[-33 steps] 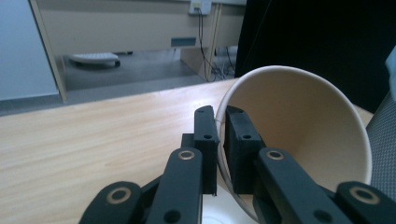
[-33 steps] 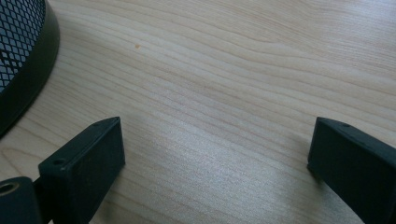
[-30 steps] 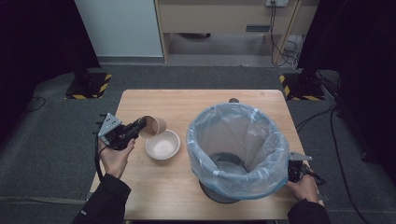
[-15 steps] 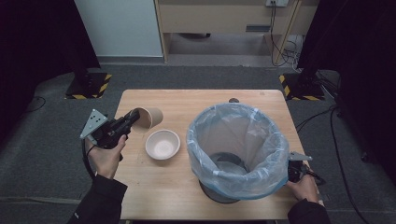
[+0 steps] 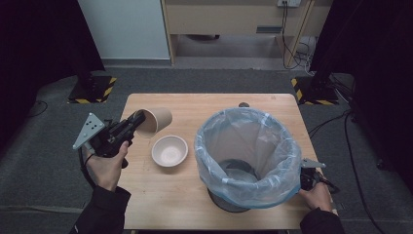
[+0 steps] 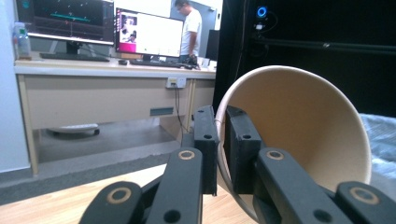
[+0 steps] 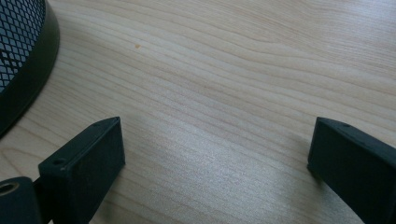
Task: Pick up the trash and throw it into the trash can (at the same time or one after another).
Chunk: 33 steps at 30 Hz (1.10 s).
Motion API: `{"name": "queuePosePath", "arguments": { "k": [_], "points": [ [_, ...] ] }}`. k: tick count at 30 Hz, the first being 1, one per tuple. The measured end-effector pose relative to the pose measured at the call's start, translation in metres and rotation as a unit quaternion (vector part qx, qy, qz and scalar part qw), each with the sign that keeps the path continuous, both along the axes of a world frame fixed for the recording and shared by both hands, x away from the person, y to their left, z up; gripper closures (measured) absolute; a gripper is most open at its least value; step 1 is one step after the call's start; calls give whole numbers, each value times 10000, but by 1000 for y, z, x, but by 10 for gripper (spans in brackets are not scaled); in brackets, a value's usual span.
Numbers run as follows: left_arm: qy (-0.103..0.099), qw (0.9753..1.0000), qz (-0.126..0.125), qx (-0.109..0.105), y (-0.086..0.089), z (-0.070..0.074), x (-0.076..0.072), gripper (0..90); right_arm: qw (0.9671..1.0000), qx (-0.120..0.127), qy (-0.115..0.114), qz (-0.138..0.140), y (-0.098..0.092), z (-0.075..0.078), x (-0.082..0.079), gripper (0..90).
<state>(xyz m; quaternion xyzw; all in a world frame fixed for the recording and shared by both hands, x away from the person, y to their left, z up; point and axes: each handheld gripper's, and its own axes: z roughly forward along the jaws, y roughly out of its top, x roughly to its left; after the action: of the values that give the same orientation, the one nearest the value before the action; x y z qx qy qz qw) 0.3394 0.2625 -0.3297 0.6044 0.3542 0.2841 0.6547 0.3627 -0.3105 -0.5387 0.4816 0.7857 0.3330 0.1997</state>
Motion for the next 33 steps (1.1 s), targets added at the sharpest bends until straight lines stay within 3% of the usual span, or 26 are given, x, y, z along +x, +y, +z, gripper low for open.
{"name": "queuePosePath", "arguments": {
  "k": [18, 33],
  "points": [
    [-391, 9984, -358, -217, -12, 20, -20, 834, 10000, -1, 0, 1, 0, 0, 0, 40],
    [-736, 9942, -727, -297, -29, 38, -40, 834, 10000, -7, -2, 2, 0, 0, 0, 40]
  ]
}}
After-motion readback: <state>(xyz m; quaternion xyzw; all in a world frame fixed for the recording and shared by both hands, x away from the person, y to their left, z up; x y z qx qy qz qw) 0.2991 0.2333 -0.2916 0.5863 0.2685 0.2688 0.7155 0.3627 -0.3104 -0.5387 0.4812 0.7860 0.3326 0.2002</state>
